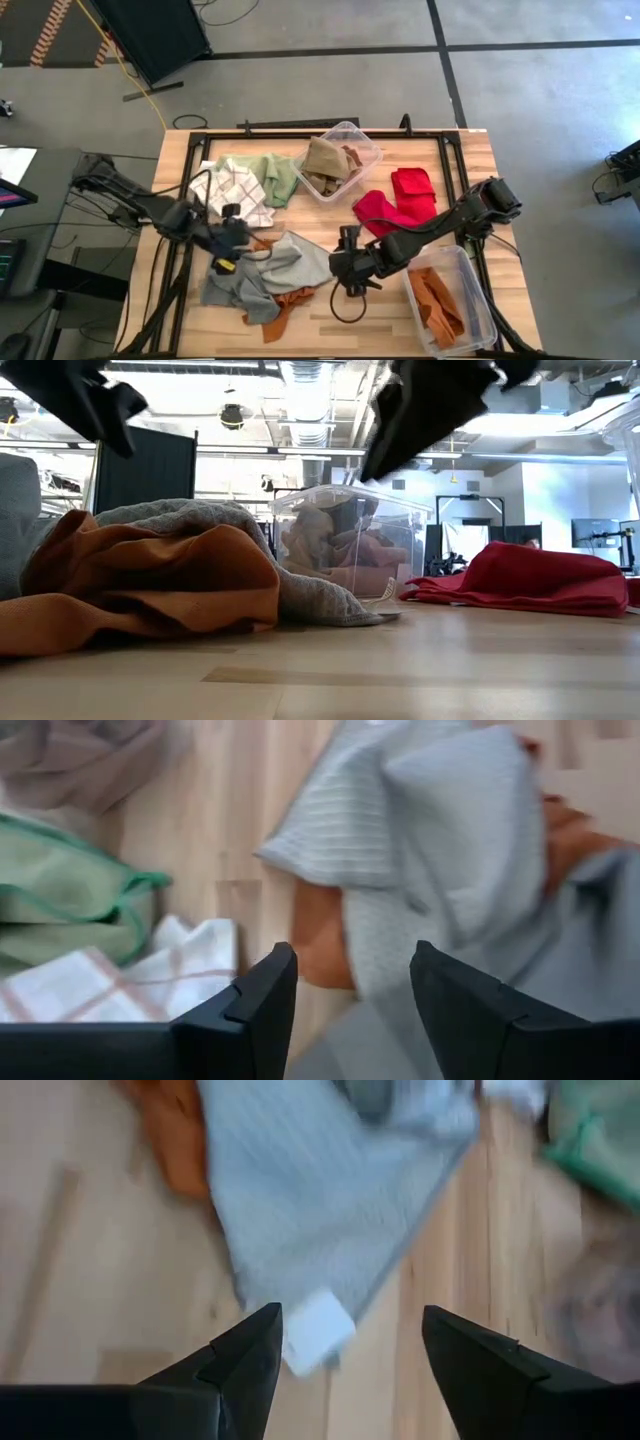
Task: Sort towels by color in basket
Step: Put the light gray towel into the top transparent bin
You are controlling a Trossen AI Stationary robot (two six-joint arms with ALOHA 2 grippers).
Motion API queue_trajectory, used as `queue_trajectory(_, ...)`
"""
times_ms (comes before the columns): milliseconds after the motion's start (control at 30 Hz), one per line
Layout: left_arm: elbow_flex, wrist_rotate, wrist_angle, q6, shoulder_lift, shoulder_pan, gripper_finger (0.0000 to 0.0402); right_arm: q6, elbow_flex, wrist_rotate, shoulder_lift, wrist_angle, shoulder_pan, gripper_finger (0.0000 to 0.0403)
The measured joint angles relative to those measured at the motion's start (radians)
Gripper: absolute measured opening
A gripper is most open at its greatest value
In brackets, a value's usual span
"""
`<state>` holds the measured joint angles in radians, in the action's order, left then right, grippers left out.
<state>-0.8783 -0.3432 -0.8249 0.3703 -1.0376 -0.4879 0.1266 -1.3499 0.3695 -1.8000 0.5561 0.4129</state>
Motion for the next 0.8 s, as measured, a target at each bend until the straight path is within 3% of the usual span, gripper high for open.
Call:
queue_trajectory(267,0.113,-0.001,0.052,0.130,0.006,-0.132,0.0185,-0.144,0.000,-0.009,-0.002,-0.248,-0.005,0.0269)
queue_trajectory(567,0.279,-0.002,0.269,0.218,0.006,-0.225,0.0185,-0.231,0.000,-0.133,-0.023,-0.417,-0.057,0.0269)
queue_trajectory(800,0.359,0.017,0.427,0.218,0.005,-0.260,0.0185,-0.301,-0.001,-0.215,-0.132,-0.589,-0.117,0.0269)
